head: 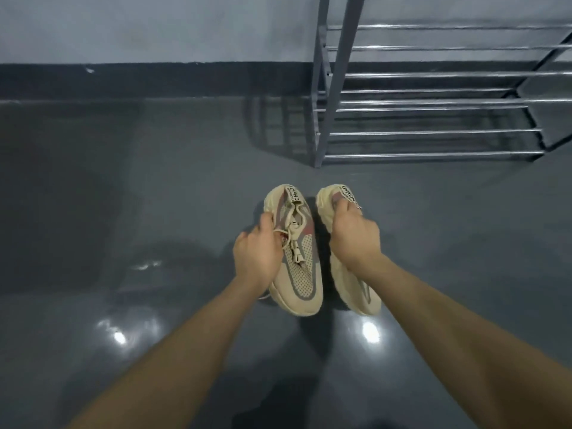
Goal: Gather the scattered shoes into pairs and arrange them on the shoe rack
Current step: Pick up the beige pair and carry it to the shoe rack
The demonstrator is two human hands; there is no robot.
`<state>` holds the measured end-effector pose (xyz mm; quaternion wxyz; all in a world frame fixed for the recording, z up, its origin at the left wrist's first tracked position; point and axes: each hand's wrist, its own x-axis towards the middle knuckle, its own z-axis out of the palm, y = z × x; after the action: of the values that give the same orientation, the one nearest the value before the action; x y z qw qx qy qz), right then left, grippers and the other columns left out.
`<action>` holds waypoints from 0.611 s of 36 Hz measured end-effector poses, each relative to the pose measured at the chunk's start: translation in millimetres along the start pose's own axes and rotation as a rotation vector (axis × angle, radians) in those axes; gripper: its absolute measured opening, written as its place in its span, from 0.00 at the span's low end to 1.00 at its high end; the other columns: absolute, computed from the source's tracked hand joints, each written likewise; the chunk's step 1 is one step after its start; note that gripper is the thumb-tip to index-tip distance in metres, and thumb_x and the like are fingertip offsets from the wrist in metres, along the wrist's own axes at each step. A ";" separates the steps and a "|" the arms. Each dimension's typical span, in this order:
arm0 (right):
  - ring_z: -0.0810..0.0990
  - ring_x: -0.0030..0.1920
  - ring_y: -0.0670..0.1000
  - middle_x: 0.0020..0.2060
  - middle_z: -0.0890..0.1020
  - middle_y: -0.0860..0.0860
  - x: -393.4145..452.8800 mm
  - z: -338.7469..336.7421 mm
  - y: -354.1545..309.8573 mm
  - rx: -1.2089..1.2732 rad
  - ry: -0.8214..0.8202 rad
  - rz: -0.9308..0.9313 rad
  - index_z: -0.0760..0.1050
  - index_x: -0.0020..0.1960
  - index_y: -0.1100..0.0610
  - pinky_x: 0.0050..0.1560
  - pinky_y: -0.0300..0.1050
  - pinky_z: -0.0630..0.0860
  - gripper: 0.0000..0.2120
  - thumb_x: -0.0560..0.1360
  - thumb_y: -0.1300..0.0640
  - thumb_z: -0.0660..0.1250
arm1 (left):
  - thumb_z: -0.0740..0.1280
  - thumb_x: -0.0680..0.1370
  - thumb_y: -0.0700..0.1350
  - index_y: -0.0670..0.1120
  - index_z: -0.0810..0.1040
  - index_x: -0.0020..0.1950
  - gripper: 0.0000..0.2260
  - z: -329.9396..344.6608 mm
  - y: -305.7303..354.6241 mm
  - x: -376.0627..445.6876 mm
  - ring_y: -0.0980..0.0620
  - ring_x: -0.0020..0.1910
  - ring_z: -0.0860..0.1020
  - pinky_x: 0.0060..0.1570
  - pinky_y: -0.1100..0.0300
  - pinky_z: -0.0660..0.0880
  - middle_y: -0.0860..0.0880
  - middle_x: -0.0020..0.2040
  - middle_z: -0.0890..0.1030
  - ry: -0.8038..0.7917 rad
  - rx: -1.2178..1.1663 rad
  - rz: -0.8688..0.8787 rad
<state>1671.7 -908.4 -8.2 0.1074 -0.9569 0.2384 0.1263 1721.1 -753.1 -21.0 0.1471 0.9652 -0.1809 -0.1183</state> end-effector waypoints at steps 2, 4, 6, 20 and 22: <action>0.77 0.54 0.61 0.61 0.73 0.57 9.5 25.3 3.0 0.031 0.042 -0.009 0.58 0.71 0.59 0.43 0.52 0.74 0.30 0.72 0.66 0.63 | 0.55 0.81 0.43 0.43 0.65 0.69 0.16 22.5 -8.0 8.9 0.41 0.48 0.78 0.48 0.53 0.68 0.43 0.50 0.82 0.031 0.002 -0.002; 0.77 0.53 0.59 0.59 0.74 0.56 14.8 36.8 1.7 0.032 0.114 -0.076 0.62 0.69 0.60 0.39 0.48 0.70 0.27 0.71 0.68 0.61 | 0.55 0.81 0.43 0.42 0.65 0.68 0.16 29.0 -12.4 18.0 0.39 0.49 0.77 0.45 0.53 0.68 0.43 0.50 0.82 0.035 0.009 0.000; 0.79 0.49 0.60 0.52 0.78 0.58 19.1 53.4 1.2 0.046 0.251 -0.177 0.69 0.63 0.63 0.42 0.49 0.72 0.22 0.69 0.69 0.61 | 0.55 0.81 0.42 0.42 0.64 0.69 0.16 40.1 -16.0 25.7 0.38 0.50 0.77 0.46 0.52 0.68 0.42 0.51 0.81 0.055 0.030 0.027; 0.62 0.69 0.57 0.69 0.62 0.49 -30.2 68.3 29.0 0.186 -0.047 -0.077 0.55 0.73 0.48 0.63 0.58 0.66 0.35 0.71 0.46 0.66 | 0.62 0.74 0.53 0.47 0.57 0.74 0.30 56.5 0.6 -12.3 0.42 0.73 0.54 0.69 0.44 0.56 0.44 0.74 0.55 -0.227 0.143 0.248; 0.63 0.68 0.56 0.67 0.65 0.50 -37.0 67.3 31.6 0.179 -0.091 -0.089 0.57 0.70 0.52 0.61 0.56 0.67 0.33 0.70 0.47 0.67 | 0.65 0.72 0.56 0.48 0.57 0.73 0.32 56.8 0.3 -20.0 0.42 0.72 0.55 0.67 0.42 0.59 0.44 0.73 0.56 -0.300 0.179 0.252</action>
<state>1612.0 -901.9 -65.6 0.2085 -0.9464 0.2010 0.1432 1686.8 -759.3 -70.1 0.0456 0.9158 -0.3296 -0.2250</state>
